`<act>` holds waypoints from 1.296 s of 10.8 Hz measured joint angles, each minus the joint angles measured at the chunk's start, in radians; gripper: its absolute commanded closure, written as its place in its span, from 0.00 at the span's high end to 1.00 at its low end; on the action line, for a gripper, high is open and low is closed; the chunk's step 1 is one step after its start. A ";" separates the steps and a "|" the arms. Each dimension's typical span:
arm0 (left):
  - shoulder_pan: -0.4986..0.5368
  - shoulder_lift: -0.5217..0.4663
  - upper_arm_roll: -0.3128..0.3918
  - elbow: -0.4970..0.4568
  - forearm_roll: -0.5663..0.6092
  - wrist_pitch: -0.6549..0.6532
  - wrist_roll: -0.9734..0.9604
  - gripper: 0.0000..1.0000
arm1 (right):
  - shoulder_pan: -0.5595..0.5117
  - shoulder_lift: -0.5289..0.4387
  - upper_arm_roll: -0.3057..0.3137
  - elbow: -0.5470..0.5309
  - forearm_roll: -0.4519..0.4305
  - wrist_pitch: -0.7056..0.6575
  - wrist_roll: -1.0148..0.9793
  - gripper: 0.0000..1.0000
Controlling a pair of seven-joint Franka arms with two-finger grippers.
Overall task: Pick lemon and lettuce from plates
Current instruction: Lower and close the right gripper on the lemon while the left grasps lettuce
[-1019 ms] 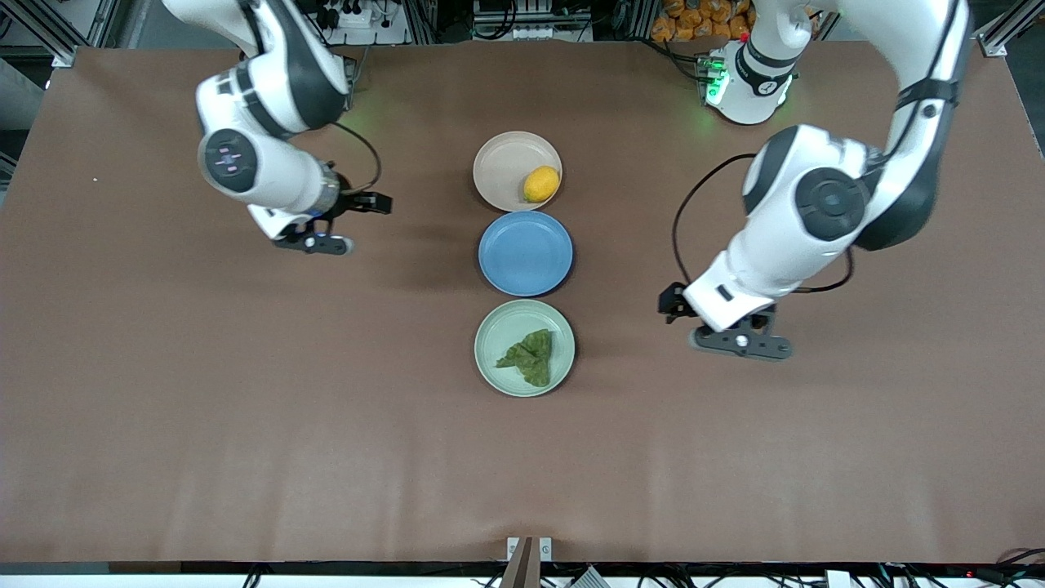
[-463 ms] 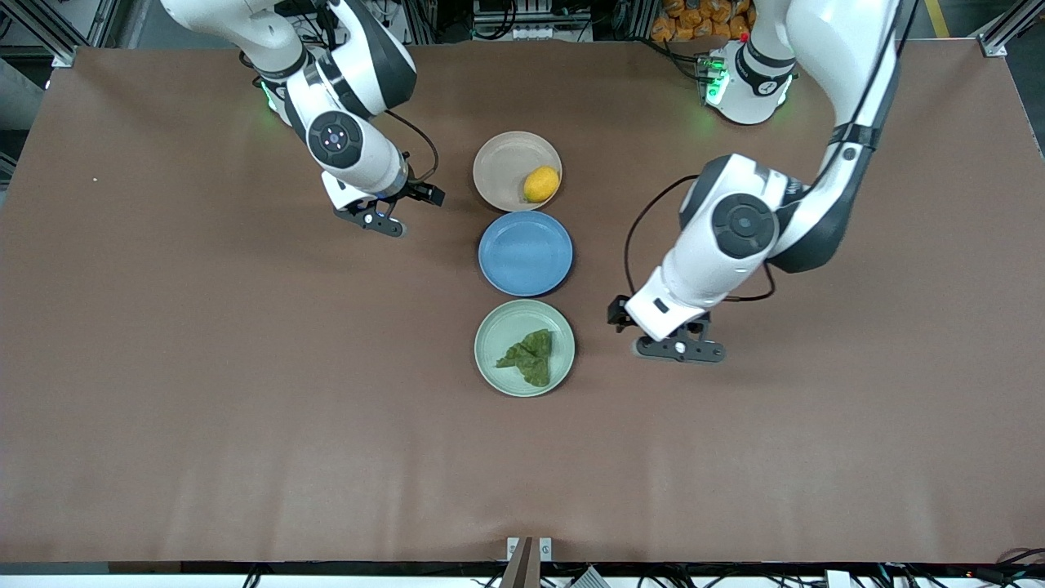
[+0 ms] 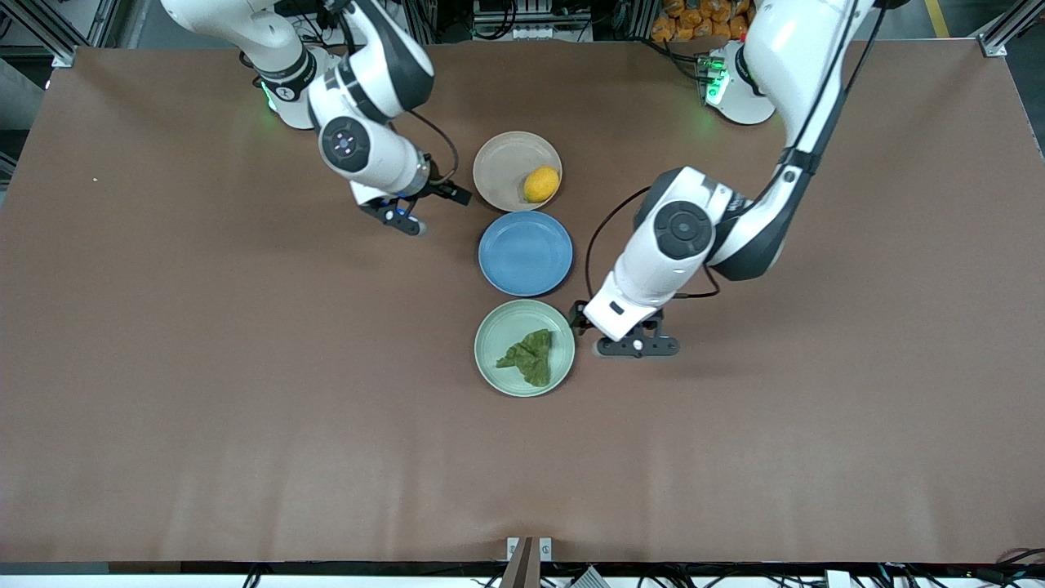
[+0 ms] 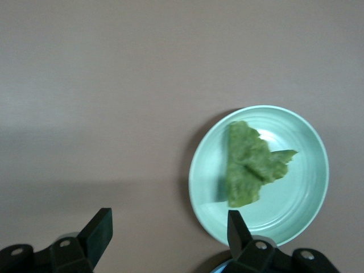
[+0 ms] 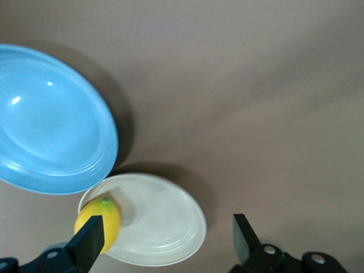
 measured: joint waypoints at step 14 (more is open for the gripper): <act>-0.090 0.180 0.006 0.002 0.322 0.390 0.145 0.90 | 0.326 0.354 0.000 0.259 0.021 0.306 0.438 1.00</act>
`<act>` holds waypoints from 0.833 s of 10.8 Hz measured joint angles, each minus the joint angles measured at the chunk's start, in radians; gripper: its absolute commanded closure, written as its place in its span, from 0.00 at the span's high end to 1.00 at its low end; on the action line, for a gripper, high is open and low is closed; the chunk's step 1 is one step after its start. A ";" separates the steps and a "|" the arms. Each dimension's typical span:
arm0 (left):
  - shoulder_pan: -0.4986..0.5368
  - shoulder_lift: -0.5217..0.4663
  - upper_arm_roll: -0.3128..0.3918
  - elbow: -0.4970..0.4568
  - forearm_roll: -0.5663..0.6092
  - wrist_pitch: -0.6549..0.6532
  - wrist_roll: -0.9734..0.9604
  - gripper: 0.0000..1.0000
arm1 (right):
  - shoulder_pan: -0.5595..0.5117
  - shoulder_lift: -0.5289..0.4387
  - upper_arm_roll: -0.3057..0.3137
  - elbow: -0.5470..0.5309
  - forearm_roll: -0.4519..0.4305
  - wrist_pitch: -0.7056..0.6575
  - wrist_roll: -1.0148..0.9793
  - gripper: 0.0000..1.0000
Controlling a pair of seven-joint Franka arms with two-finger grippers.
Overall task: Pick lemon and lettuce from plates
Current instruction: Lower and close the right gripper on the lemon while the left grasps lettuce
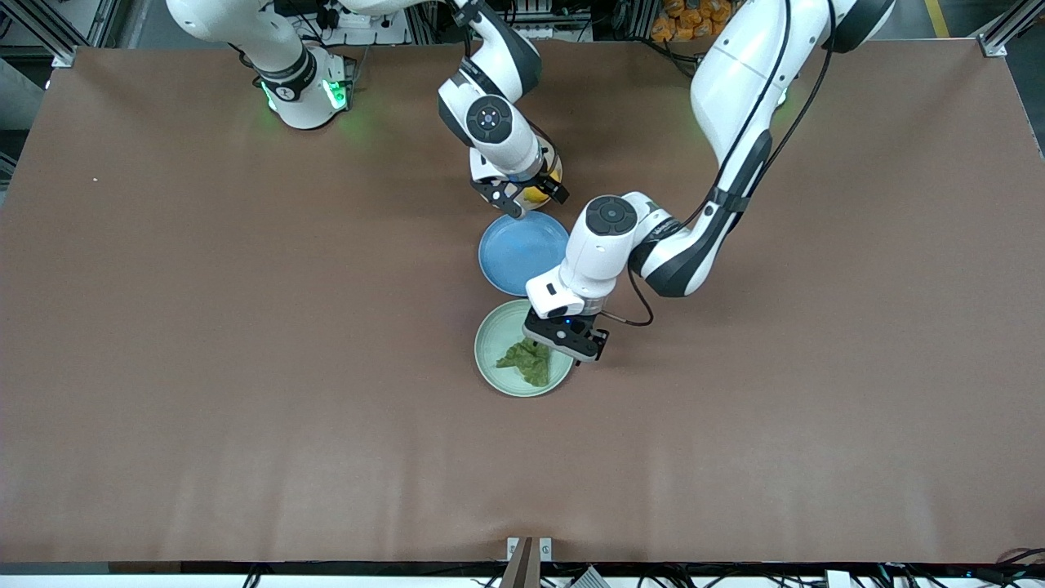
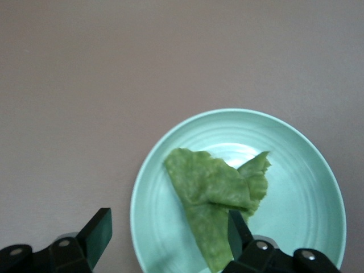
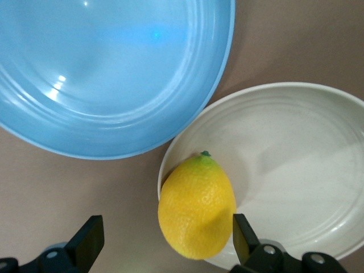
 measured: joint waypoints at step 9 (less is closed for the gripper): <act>-0.060 0.073 -0.001 0.003 -0.003 0.056 -0.072 0.65 | 0.068 0.058 -0.004 0.005 -0.001 0.049 0.012 0.00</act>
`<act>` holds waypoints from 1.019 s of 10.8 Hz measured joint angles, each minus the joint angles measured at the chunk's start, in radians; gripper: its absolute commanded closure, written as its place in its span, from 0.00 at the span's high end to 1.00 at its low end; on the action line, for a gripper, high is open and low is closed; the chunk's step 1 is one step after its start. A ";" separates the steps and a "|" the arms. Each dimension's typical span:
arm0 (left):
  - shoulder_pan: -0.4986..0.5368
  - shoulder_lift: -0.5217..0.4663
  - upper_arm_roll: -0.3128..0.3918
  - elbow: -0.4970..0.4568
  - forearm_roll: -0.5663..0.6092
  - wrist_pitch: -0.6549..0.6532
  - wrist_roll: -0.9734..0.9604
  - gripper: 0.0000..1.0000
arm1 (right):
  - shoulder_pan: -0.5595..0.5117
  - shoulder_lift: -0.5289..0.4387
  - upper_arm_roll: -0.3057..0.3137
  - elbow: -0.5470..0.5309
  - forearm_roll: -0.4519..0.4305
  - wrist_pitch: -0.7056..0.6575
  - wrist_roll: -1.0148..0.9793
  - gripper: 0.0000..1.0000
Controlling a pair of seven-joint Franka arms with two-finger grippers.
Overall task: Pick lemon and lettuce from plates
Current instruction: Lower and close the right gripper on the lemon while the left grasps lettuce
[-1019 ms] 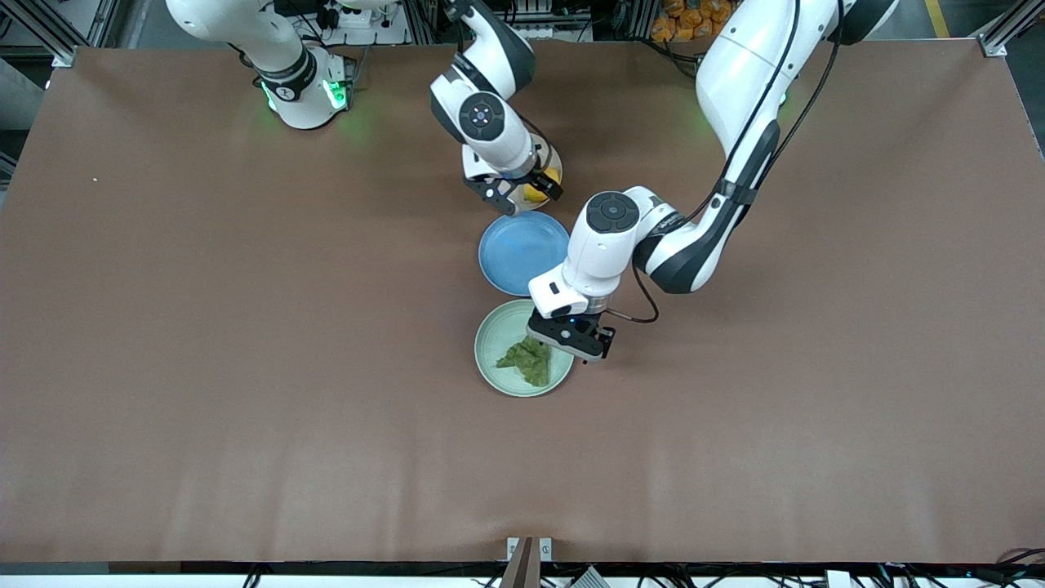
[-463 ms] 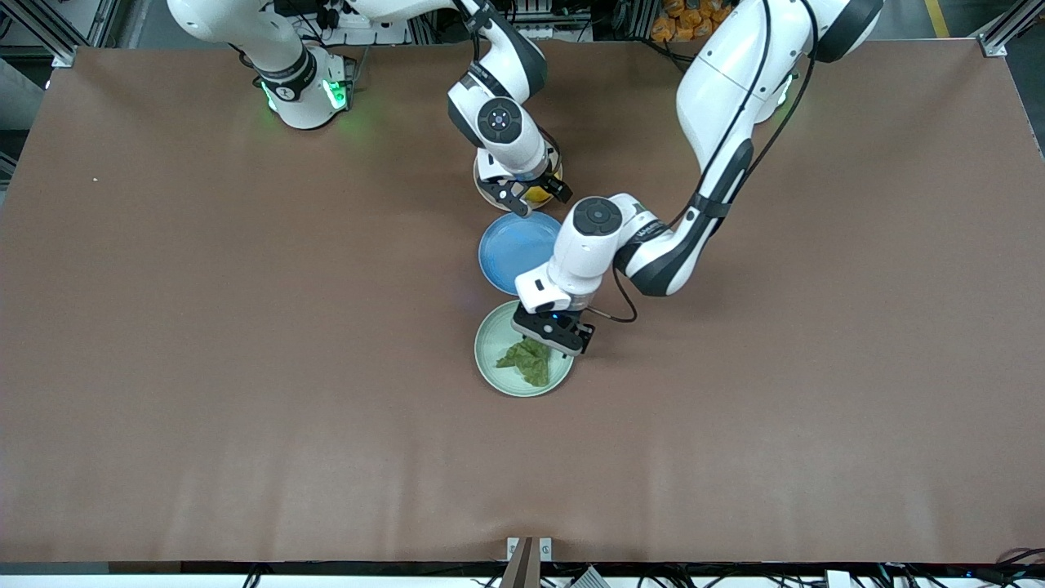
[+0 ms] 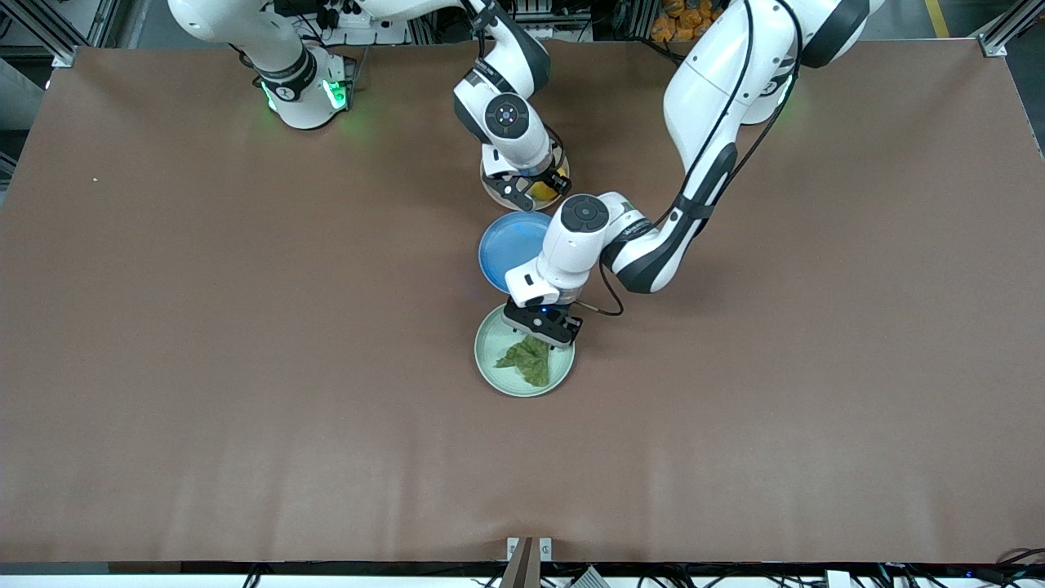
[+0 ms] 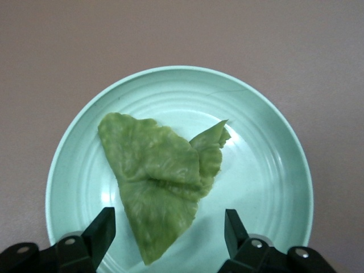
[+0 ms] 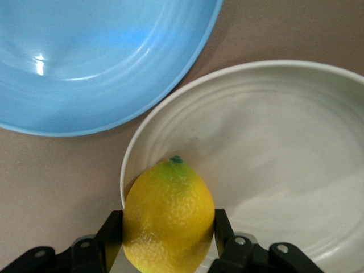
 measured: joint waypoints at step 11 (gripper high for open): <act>-0.002 0.028 0.003 0.022 0.000 0.013 -0.057 0.00 | 0.009 -0.043 -0.043 0.004 -0.073 -0.076 -0.001 0.00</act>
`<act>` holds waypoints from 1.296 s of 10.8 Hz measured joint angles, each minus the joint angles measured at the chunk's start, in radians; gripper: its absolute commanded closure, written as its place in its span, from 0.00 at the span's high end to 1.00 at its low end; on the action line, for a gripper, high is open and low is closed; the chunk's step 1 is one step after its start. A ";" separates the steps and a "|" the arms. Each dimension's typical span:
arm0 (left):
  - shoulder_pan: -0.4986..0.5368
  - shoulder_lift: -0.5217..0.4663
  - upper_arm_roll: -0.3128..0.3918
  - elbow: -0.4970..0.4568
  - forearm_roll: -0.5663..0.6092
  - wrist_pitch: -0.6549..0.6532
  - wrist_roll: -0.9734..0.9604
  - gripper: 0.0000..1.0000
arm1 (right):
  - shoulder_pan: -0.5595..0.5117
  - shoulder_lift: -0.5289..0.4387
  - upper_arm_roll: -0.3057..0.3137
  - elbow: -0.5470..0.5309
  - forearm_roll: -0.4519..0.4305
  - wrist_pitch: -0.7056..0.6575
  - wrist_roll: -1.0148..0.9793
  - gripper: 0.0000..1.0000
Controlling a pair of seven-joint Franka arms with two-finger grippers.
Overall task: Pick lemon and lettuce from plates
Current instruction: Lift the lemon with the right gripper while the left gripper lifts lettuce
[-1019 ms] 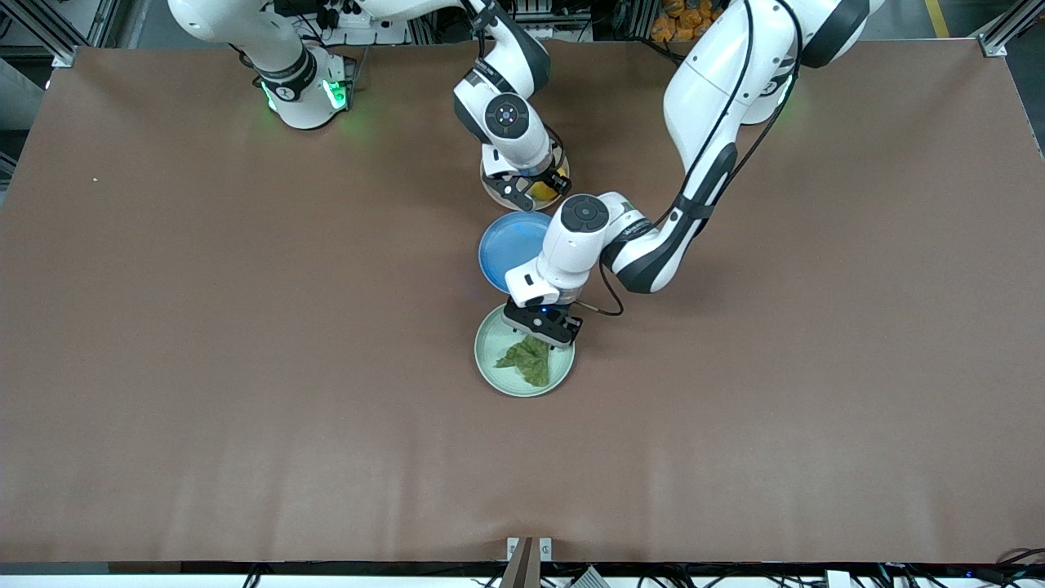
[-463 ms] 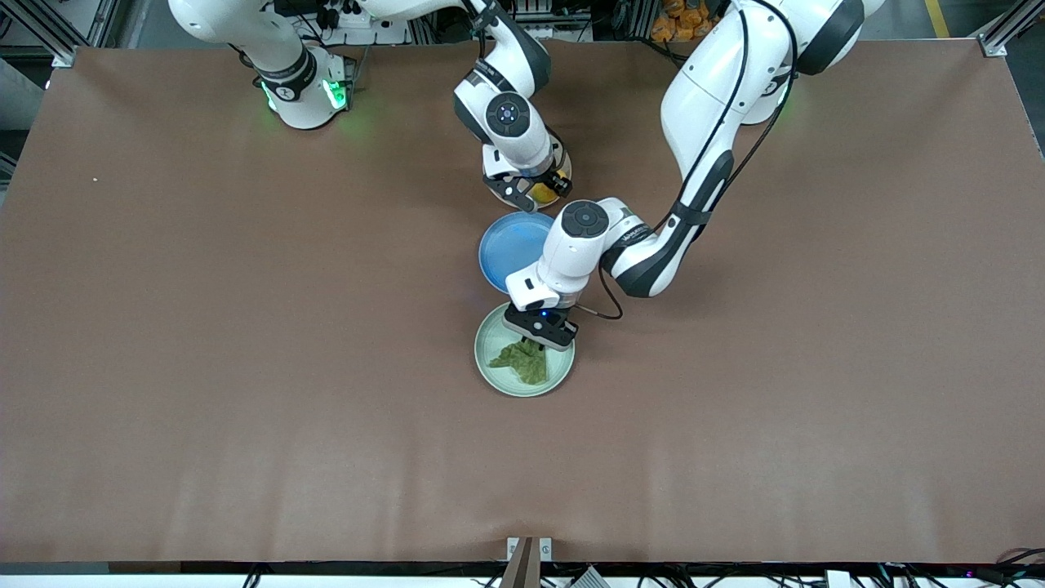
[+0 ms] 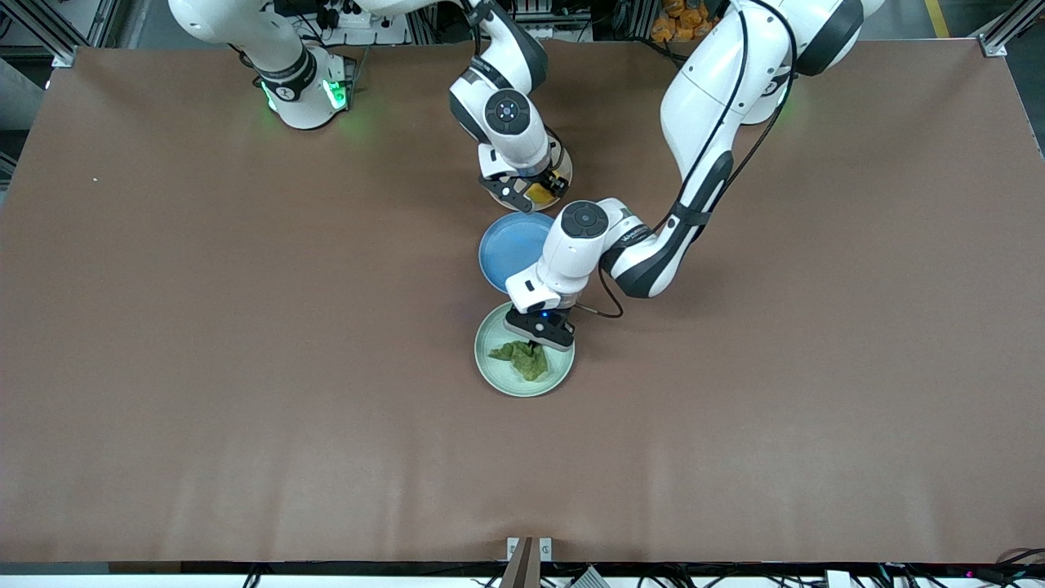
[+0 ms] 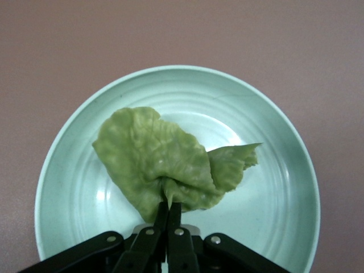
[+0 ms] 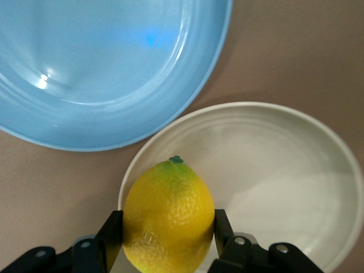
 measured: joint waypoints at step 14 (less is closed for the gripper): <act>0.021 -0.178 0.001 0.029 -0.080 -0.163 -0.126 0.00 | -0.392 -0.229 -0.073 -0.082 -0.197 -0.376 -0.499 0.00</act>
